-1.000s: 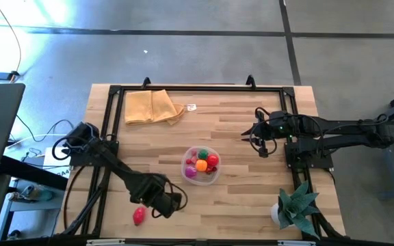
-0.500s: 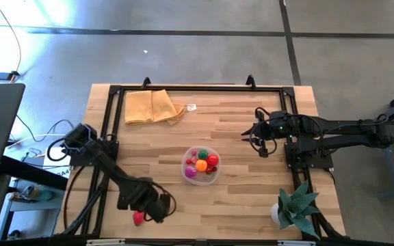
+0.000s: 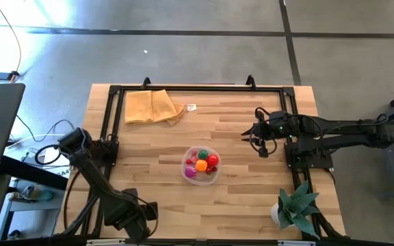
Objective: Pick and placing Produce into tupperware
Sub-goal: Put the pink dragon fruit into the transparent bin
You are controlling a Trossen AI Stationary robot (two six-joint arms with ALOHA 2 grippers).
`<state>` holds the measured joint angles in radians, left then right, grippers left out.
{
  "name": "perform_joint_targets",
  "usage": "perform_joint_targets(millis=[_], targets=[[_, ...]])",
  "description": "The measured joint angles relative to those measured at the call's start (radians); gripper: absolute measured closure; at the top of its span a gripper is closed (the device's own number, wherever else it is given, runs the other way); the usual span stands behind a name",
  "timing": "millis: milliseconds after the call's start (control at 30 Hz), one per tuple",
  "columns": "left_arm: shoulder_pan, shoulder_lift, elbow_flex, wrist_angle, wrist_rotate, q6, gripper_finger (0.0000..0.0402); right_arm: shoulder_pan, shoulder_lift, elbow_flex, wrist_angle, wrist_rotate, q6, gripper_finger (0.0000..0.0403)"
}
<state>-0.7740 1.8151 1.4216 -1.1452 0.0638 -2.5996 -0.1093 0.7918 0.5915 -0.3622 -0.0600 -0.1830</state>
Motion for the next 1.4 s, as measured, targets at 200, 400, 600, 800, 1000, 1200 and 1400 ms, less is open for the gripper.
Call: perform_joint_targets(millis=[200, 400, 600, 800, 1000, 1200, 1400], targets=[[0.001, 0.003, -0.047, 0.050, 0.010, 0.000, 0.0256, 0.000, 0.000, 0.000, 0.001, 0.000, 0.000, 0.0320], [0.001, 0.003, -0.057, 0.061, 0.010, 0.003, 0.0192, 0.000, 0.000, 0.000, 0.000, 0.000, 0.000, 0.0320], [0.000, 0.003, -0.059, 0.065, 0.015, 0.029, 0.0118, 0.000, 0.000, 0.000, 0.000, 0.000, 0.000, 0.0320], [-0.001, 0.002, -0.102, 0.109, 0.022, 0.026, 0.0066, 0.000, 0.000, 0.000, 0.000, 0.000, 0.000, 0.0320], [0.001, 0.002, -0.159, 0.191, 0.027, 0.035, 0.0069, 0.000, 0.000, 0.000, 0.000, 0.000, 0.000, 0.0320], [-0.001, 0.002, -0.212, 0.275, 0.048, 0.036, 0.0093, 0.000, 0.000, 0.000, 0.000, 0.000, 0.000, 0.0320], [-0.001, 0.002, -0.267, 0.369, 0.061, 0.037, 0.0116, 0.000, 0.000, 0.000, 0.000, 0.000, 0.000, 0.0320]])
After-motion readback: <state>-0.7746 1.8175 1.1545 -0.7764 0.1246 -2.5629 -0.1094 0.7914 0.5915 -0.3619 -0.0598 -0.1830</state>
